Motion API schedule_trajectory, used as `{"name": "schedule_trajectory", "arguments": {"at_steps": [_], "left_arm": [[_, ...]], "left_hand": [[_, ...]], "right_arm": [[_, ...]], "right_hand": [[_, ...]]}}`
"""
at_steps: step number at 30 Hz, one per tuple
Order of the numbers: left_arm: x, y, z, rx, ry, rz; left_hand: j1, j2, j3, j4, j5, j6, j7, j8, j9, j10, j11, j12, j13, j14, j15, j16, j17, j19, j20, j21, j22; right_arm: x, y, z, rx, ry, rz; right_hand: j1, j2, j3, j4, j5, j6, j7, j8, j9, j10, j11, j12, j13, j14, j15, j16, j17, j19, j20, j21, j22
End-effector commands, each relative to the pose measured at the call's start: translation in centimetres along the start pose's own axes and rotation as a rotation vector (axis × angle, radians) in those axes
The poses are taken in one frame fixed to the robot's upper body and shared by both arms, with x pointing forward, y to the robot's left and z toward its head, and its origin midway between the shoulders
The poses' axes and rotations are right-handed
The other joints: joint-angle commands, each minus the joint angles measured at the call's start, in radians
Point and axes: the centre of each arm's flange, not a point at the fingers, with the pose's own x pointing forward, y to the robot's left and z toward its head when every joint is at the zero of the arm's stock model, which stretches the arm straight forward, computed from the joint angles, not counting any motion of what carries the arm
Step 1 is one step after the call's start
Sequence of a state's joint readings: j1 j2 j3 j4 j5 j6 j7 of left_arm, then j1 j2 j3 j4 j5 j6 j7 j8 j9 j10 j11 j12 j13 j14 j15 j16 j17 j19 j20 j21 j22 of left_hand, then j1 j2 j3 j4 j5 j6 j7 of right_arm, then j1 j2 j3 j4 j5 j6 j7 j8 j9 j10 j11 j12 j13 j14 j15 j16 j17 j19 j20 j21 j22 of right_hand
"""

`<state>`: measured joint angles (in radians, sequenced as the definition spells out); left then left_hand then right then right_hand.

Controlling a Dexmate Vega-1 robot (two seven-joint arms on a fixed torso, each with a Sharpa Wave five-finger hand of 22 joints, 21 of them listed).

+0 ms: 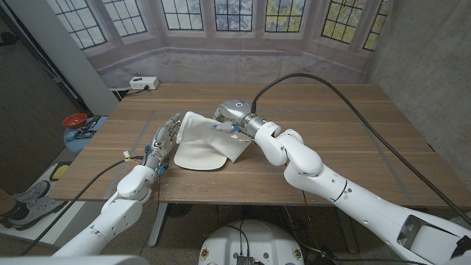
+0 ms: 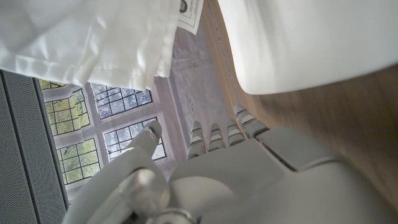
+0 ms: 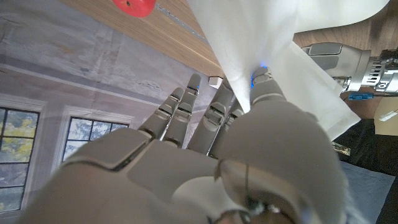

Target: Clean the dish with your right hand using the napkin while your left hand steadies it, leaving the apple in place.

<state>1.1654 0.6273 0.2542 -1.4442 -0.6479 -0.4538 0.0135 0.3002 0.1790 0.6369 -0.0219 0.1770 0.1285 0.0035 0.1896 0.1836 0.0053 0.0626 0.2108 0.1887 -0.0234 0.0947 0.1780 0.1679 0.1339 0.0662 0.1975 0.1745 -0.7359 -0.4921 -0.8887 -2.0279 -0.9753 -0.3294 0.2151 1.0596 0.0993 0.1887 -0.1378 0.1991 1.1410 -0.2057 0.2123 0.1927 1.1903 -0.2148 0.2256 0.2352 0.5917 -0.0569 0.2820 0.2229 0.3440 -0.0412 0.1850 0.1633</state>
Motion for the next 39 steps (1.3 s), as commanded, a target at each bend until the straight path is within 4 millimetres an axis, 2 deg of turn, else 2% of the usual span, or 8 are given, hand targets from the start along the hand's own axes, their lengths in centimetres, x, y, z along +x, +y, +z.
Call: {"name": "schedule_trajectory", "arguments": {"at_steps": [1, 22, 39], "left_arm": [[-0.8, 0.7, 0.6, 0.01, -0.012, 0.021], [-1.1, 0.2, 0.8, 0.011, -0.014, 0.016], [-0.9, -0.1, 0.8, 0.007, -0.01, -0.001]], "left_hand": [[0.009, -0.003, -0.003, 0.001, -0.002, -0.002, -0.001, -0.003, 0.003, -0.001, 0.003, -0.001, 0.005, -0.001, 0.005, 0.002, 0.003, 0.0, 0.005, -0.001, 0.002], [0.006, -0.005, -0.002, 0.005, -0.002, -0.004, -0.002, -0.003, 0.003, -0.005, 0.002, -0.002, 0.005, -0.001, 0.005, 0.001, 0.004, -0.001, 0.004, 0.0, 0.002], [0.001, -0.008, -0.003, 0.01, -0.002, -0.009, -0.004, -0.005, 0.003, -0.005, 0.001, -0.003, 0.005, -0.002, 0.004, 0.001, 0.005, -0.001, 0.003, 0.0, 0.002]], "right_arm": [[1.6, 1.1, 0.1, 0.01, -0.012, 0.018], [2.8, 3.0, -0.5, 0.026, 0.002, 0.055], [3.7, 3.7, -0.4, 0.044, 0.01, 0.074]], "right_hand": [[0.003, 0.009, -0.005, -0.002, -0.004, 0.002, -0.009, 0.006, 0.006, -0.003, -0.002, 0.0, 0.005, -0.005, -0.15, 0.009, 0.003, -0.004, -0.038, 0.0, 0.001], [0.011, -0.004, -0.015, -0.011, 0.0, 0.018, -0.009, 0.013, 0.005, 0.008, -0.002, 0.004, 0.004, -0.003, -0.15, 0.009, -0.002, 0.0, -0.031, 0.001, 0.001], [0.017, -0.027, 0.002, -0.019, 0.024, 0.051, -0.009, 0.025, 0.0, 0.029, -0.003, 0.01, 0.006, 0.023, -0.149, -0.029, -0.031, 0.004, -0.026, 0.0, 0.001]]}}
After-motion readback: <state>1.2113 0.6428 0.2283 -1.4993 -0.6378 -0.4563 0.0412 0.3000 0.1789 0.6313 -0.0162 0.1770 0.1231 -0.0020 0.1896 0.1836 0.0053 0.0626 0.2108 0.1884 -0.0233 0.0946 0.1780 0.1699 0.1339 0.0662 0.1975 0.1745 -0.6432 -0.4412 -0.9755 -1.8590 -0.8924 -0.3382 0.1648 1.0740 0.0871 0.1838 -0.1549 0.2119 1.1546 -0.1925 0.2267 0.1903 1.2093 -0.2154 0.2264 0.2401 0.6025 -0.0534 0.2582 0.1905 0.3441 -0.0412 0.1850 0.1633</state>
